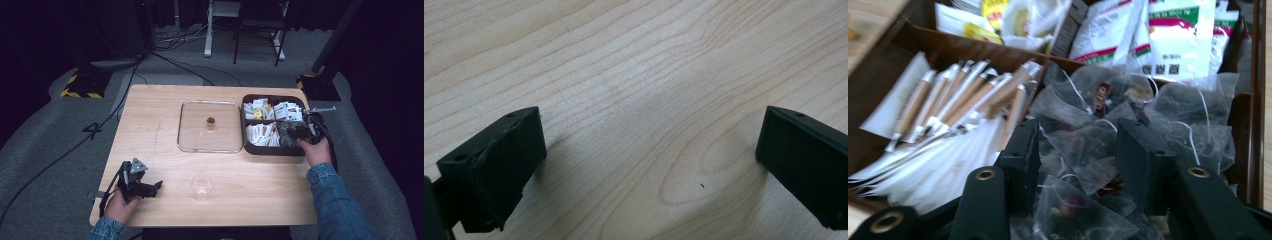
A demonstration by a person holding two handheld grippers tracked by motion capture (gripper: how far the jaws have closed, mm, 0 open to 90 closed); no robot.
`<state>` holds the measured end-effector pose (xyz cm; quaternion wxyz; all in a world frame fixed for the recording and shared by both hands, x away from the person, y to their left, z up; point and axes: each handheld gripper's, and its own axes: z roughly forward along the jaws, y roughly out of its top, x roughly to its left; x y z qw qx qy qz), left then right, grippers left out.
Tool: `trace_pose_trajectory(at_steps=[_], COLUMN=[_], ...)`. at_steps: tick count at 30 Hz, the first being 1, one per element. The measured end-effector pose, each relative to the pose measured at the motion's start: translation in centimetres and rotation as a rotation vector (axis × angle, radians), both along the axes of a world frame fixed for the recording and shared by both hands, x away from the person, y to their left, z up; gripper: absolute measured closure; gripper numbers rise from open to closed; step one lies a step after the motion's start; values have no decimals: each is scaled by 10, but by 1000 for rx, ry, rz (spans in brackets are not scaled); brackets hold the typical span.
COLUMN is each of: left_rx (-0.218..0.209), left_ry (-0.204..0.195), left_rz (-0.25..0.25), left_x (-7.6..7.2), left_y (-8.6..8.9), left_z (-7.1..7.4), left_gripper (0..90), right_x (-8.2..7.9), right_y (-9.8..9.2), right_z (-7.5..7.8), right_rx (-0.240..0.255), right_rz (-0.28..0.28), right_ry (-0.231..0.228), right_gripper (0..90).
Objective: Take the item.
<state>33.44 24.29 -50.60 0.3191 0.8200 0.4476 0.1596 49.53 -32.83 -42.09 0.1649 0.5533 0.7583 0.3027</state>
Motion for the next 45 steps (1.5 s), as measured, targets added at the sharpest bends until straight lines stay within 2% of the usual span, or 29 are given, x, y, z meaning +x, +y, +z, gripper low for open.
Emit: trace_pose_trajectory(at_steps=[8, 13, 18, 22, 28, 33, 34, 35, 37, 38, 40, 44, 45], left_rx=[0, 0, 0, 0, 0, 0, 0, 0, 0, 0, 0, 0, 0], left_ry=[0, 0, 0, 0, 0, 0, 0, 0, 0, 0, 0, 0, 0], left_rz=[0, 0, 0, 0, 0, 0, 0, 0, 0, 0, 0, 0, 0], left_x=[0, 0, 0, 0, 0, 0, 0, 0, 0, 0, 0, 0, 0], left_y=[0, 0, 0, 0, 0, 0, 0, 0, 0, 0, 0, 0, 0], left_z=[0, 0, 0, 0, 0, 0, 0, 0, 0, 0, 0, 0, 0], left_gripper=[1, 1, 1, 1, 1, 1, 1, 1, 1, 1, 1, 1, 1], right_x=[11, 15, 14, 9, 3, -5, -9, -9, -13, -19, -21, -38, -38], right_y=[3, 4, 3, 2, -2, -7, -10, -10, -14, -16, -16, -15, -15], right_z=[-15, -19, -16, -11, -5, 5, 10, 10, 14, 20, 22, 38, 38], right_rx=[-68, -101, -88, -89, -37, 31, 84, 84, 152, 204, 219, 302, 302], right_rz=[-44, -50, -46, -40, -24, -13, -13, -13, -5, 9, 13, 66, 66], right_ry=[59, 73, 60, 23, -7, -50, -68, -68, -82, -102, -105, -146, -146], right_gripper=[522, 599, 690, 782, 796, 794, 795, 795, 795, 795, 795, 795, 795])
